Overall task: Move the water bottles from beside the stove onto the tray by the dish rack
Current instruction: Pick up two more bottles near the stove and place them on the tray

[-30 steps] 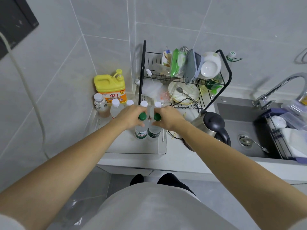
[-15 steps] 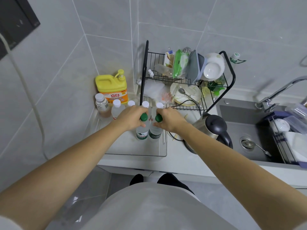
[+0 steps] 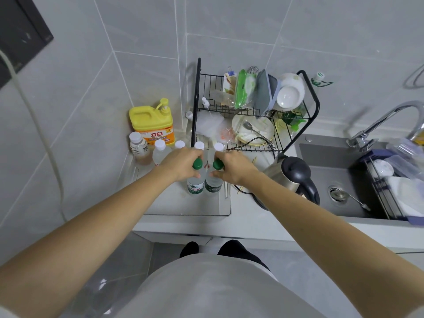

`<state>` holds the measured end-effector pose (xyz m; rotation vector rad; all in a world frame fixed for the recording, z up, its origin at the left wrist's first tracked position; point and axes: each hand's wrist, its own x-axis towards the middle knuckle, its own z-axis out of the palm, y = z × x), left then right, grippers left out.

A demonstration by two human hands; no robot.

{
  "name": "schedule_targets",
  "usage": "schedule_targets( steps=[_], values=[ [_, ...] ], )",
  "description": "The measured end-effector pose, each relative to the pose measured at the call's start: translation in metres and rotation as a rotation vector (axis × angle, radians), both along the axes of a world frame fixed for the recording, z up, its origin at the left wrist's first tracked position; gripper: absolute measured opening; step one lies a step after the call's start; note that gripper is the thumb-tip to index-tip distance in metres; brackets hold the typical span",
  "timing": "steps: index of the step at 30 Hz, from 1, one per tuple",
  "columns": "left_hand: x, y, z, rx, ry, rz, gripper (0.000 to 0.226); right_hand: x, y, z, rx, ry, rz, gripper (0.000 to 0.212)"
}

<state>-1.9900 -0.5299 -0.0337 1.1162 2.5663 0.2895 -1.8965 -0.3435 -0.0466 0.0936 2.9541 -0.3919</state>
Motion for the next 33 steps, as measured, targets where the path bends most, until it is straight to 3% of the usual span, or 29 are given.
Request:
schedule_targets(
  steps=[5,9,17,24,33],
  values=[
    [0.001,-0.004,0.021,-0.003,0.183,0.007,0.063,0.01,0.002,0.01,0.006,0.0,-0.093,0.054],
    [0.0,-0.002,0.056,0.148,0.338,0.009,0.05,0.029,0.007,0.035,0.057,0.053,-0.203,0.06],
    [0.041,0.084,0.146,0.25,0.428,-0.277,0.068,0.11,0.05,0.122,0.151,0.331,-0.471,0.062],
    [0.18,0.195,0.186,0.319,0.444,-0.432,0.071,0.27,0.117,0.17,0.26,0.464,-0.719,0.066],
    [0.478,0.348,0.18,0.46,0.373,-0.815,0.07,0.601,0.187,0.183,0.405,0.383,-1.172,0.067]
  ],
)
